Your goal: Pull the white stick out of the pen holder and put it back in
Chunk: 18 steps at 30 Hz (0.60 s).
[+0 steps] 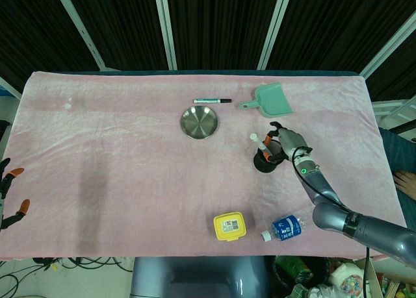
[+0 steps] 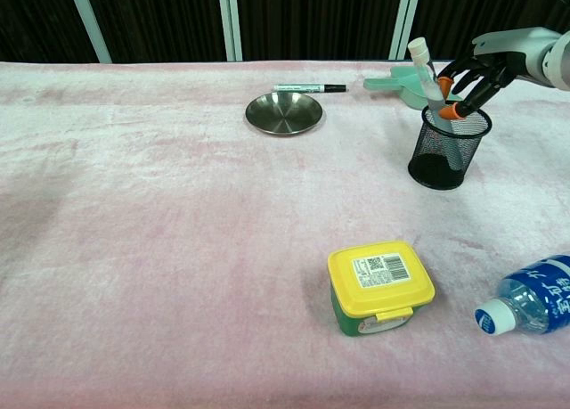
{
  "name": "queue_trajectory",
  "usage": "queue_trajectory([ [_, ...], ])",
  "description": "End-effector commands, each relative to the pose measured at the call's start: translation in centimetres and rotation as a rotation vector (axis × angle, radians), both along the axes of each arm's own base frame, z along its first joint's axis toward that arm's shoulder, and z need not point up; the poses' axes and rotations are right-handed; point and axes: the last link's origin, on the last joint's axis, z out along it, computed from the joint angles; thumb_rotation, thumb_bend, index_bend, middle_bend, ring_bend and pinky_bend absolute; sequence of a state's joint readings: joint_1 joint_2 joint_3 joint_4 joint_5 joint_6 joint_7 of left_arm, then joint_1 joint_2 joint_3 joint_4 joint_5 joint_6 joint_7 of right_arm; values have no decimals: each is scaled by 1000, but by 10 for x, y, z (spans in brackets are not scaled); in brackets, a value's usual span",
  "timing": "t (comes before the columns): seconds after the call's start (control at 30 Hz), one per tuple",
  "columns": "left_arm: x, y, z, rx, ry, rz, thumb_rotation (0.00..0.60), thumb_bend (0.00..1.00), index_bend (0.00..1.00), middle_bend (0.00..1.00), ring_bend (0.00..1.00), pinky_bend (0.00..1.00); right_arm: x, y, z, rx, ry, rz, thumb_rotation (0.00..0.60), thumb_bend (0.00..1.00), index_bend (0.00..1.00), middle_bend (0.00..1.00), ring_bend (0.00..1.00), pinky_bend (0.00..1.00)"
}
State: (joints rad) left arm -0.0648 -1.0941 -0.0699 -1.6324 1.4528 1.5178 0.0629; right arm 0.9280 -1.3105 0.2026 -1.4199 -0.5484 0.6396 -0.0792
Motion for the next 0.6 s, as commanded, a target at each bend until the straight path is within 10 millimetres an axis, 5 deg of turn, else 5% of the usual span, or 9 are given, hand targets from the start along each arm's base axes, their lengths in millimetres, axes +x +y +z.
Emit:
queue_trajectory([
  [0.03, 0, 0, 0, 0, -1, 0, 600, 338, 192, 23, 11, 0, 0, 0, -1, 2, -1, 0, 600, 315, 575, 82, 155, 160],
  [0.6, 0, 0, 0, 1, 1, 0, 600, 338, 192, 23, 11, 0, 0, 1, -2, 5, 1, 5, 600, 317, 577, 82, 155, 160],
])
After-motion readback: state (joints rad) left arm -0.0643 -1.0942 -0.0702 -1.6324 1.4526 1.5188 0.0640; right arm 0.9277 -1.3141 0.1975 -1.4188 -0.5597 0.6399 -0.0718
